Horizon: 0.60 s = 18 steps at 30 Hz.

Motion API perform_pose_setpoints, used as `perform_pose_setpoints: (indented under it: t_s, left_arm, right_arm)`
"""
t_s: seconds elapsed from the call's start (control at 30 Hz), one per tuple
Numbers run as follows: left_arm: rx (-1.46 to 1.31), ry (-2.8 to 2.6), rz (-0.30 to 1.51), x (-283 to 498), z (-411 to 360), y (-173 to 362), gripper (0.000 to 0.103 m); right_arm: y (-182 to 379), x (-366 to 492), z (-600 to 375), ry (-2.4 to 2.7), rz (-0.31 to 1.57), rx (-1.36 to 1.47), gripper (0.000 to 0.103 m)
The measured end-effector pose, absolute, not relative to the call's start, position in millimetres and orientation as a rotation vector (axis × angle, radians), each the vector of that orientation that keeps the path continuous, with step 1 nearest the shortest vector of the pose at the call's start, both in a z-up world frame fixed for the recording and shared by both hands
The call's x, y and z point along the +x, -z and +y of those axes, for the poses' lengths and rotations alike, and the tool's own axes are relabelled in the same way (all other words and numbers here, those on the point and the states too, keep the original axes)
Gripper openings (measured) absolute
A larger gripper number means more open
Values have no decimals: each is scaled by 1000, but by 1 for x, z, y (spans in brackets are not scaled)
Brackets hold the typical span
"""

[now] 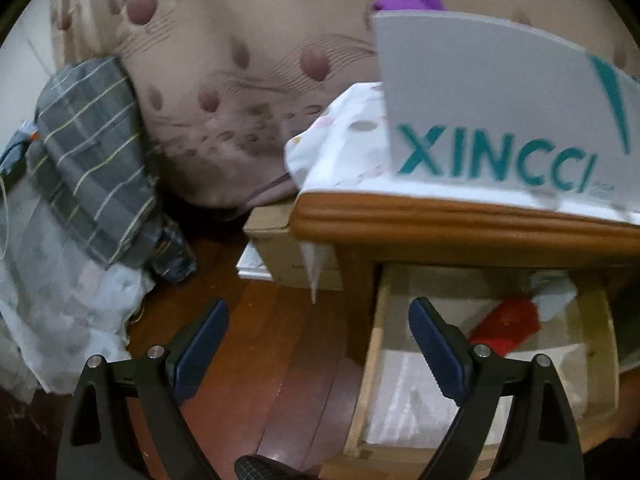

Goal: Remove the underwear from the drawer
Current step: 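Carry the light blue sock into the white box with the right tool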

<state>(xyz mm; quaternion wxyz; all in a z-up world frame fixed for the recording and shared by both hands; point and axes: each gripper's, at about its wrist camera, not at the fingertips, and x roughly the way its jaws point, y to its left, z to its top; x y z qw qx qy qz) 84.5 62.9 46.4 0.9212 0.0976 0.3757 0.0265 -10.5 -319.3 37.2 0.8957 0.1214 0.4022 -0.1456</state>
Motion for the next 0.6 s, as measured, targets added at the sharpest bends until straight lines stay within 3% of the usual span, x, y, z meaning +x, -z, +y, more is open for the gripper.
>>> perform_pose_setpoints:
  t_s: [0.6]
  left_arm:
    - [-6, -261, 905, 103, 130, -20, 90]
  right_arm:
    - [-203, 67, -259, 153, 689, 147, 43]
